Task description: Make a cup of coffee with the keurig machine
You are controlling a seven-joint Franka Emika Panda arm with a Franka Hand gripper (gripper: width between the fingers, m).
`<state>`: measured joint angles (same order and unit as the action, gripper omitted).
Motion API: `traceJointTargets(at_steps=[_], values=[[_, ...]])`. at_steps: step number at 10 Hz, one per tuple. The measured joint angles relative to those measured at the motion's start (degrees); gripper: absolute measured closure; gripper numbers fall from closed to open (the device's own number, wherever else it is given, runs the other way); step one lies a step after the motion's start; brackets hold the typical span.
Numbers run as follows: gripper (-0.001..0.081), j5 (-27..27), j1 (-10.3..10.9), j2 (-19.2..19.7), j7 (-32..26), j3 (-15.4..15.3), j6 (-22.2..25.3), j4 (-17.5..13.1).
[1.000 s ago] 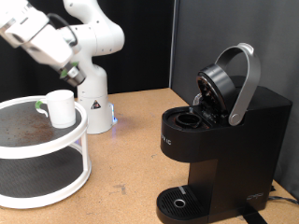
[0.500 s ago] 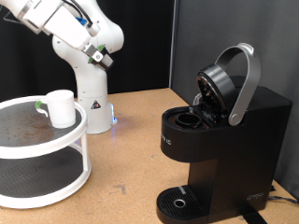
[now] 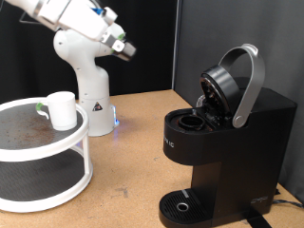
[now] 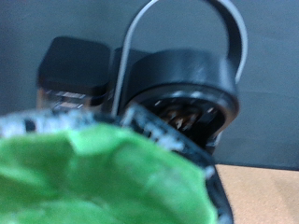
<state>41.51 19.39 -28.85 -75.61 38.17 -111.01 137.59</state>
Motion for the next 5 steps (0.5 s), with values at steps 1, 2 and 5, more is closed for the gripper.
traceJointTargets(at_steps=[1,2,5], values=[[0.033,1.4,0.7,0.3,1.8,-1.4,-1.8,-0.2],[0.033,2.3,1.4,0.7,3.5,-2.8,-3.6,-0.6],[0.033,4.5,3.5,3.0,6.6,-6.5,-9.0,-2.2]])
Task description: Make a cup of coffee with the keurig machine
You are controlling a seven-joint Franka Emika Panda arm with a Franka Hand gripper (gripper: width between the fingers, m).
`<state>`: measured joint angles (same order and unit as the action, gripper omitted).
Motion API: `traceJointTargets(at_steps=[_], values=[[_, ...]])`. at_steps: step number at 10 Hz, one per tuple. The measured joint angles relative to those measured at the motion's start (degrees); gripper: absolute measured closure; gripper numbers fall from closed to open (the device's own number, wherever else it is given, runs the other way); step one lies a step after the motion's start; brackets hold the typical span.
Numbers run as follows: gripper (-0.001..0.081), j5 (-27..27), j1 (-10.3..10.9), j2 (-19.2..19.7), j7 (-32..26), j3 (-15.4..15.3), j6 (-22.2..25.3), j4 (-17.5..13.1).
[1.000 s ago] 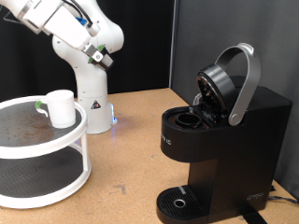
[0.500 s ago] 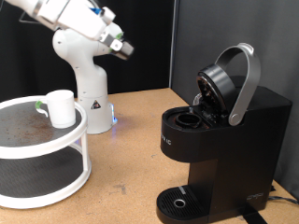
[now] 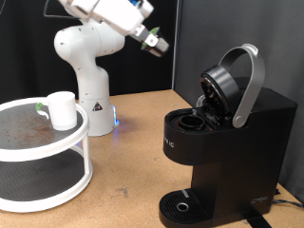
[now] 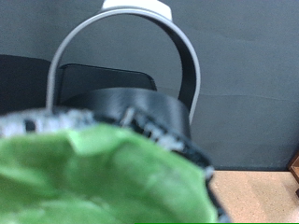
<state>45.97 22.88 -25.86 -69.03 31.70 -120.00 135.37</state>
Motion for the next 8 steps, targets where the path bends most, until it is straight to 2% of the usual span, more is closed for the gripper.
traceJointTargets(at_steps=[4,6,8], values=[[0.033,3.3,3.1,5.4,1.2,-2.5,-3.7,-3.9],[0.033,3.4,3.5,7.4,1.2,-2.6,-3.8,-5.6],[0.033,2.2,3.5,7.6,1.1,-2.5,-3.2,-5.2]])
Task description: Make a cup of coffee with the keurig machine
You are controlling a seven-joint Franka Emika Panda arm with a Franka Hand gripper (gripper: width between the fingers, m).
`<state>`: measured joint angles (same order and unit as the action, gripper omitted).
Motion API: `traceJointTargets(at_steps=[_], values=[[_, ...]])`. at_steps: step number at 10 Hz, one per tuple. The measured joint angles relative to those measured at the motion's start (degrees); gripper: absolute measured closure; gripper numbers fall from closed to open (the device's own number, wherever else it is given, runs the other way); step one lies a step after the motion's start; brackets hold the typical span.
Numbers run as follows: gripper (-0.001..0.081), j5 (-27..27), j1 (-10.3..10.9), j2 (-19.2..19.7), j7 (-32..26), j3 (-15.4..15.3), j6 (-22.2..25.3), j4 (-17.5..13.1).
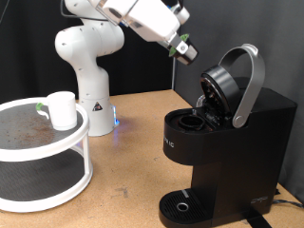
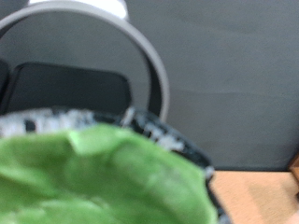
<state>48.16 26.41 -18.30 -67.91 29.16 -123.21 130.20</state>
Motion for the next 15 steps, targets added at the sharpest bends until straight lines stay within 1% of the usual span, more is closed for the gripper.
traceJointTargets(at_steps=[2,3,6,13,15], values=[[0.033,-3.7,0.0,1.0,0.4,-0.5,-0.3,1.5],[0.033,-4.1,0.0,1.8,0.4,-1.0,-2.0,2.4],[0.033,-4.0,0.1,4.0,-0.3,-2.5,-6.1,4.6],[0.033,-4.0,0.2,6.8,-0.6,-5.1,-10.7,6.9],[0.033,-4.0,0.2,7.6,-0.6,-5.5,-11.6,7.2]])
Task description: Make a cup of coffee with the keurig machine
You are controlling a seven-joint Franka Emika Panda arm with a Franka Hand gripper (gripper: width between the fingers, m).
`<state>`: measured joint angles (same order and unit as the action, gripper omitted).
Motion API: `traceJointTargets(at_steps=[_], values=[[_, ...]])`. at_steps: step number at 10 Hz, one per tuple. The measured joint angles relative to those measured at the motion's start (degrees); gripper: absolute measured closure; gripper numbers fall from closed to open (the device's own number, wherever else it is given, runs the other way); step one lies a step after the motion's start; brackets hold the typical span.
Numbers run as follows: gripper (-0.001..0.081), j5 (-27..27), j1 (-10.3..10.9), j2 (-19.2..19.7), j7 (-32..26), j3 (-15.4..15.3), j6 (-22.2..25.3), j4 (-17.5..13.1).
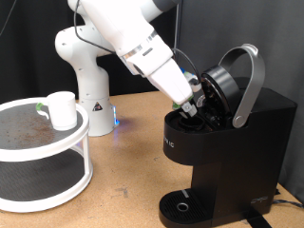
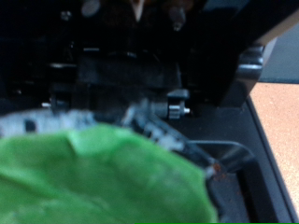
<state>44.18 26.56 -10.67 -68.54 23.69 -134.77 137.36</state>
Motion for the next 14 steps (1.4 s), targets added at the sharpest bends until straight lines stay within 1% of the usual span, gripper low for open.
traceJointTargets(at_steps=[4,6,7,8,9,10,11,12,13,14], values=[[0.033,0.9,0.0,1.9,-0.6,-0.5,-1.5,0.0],[0.033,1.7,0.0,2.2,-1.4,-0.5,-1.5,0.0],[0.0274,1.7,0.0,2.6,-1.5,-0.5,-1.5,0.0],[0.0274,2.1,0.0,2.9,-1.7,-0.5,-1.5,-0.1],[0.0079,2.4,0.0,3.0,-1.8,-0.5,-1.5,-0.2],[0.0079,2.8,0.0,3.0,-1.8,-0.5,-1.5,-0.2],[0.0015,3.0,0.0,3.0,-1.8,-0.4,-1.4,-0.2],[0.0003,3.7,0.0,3.0,-2.2,-0.3,-0.8,-0.2],[0.0003,4.8,-0.1,2.7,-3.4,0.0,0.6,-0.2],[-0.0002,5.9,-0.3,1.8,-4.8,0.8,3.0,-0.4]])
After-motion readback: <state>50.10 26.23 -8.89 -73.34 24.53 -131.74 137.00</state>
